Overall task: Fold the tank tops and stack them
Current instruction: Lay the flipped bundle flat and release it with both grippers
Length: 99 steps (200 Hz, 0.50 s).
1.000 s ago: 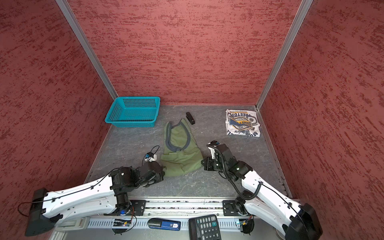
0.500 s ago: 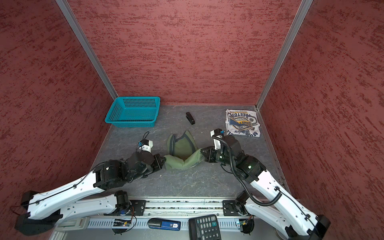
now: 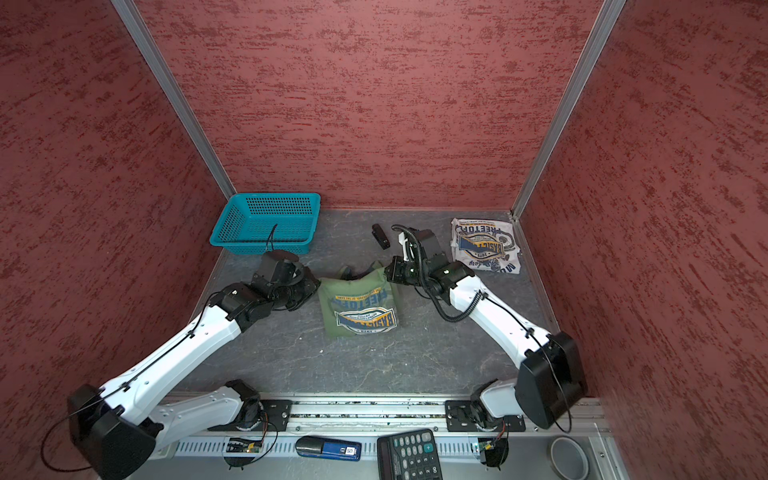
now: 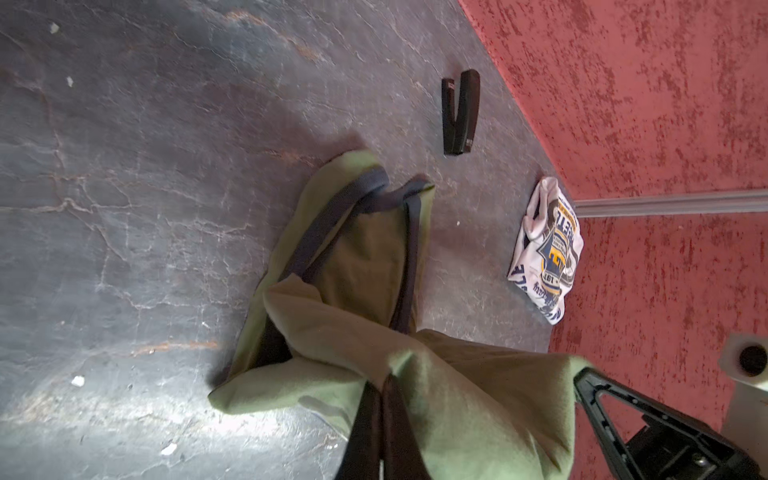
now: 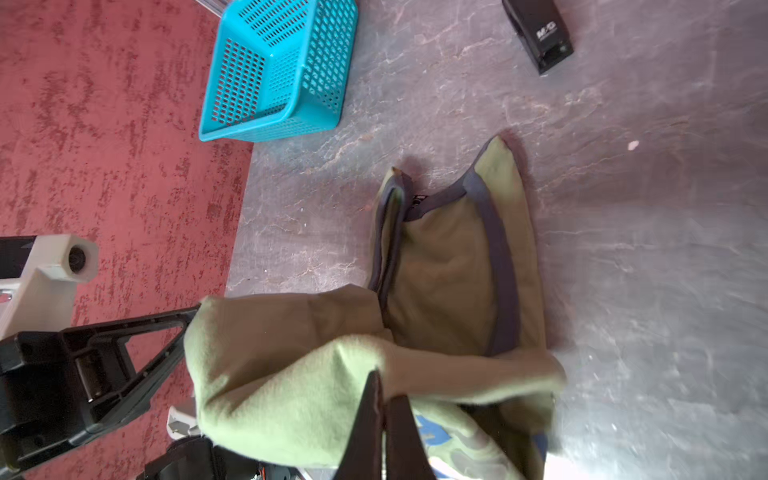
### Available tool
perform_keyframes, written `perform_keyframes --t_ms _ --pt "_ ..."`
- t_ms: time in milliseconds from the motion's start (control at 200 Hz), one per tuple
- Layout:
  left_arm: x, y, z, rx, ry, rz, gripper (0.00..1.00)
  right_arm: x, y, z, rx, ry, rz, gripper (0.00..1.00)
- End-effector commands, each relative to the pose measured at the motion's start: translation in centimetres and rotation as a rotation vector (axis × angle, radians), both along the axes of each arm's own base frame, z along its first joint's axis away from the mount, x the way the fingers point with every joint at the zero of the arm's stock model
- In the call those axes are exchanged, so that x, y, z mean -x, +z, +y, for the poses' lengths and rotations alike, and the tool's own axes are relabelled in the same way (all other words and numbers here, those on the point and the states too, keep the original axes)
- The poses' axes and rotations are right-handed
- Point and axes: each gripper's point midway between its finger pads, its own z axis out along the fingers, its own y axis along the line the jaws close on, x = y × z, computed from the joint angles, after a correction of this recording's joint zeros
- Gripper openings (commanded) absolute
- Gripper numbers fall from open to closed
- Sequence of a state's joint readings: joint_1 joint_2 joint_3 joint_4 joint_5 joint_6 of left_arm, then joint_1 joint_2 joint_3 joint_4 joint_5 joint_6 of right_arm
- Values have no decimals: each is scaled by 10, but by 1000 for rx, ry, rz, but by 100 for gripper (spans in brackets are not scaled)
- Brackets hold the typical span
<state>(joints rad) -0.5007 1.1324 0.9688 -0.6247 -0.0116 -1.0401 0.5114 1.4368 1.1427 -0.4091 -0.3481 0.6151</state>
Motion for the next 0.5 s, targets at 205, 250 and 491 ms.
perform_keyframes --t_ms 205,250,491 --pt "-76 -19 12 33 6 5 0 -81 -19 6 -89 13 23 1" --pt "-87 -20 13 35 -1 5 0 -91 -24 7 -97 18 33 1" --pt "-127 -47 9 31 -24 69 0 -130 -59 9 -94 14 91 7"
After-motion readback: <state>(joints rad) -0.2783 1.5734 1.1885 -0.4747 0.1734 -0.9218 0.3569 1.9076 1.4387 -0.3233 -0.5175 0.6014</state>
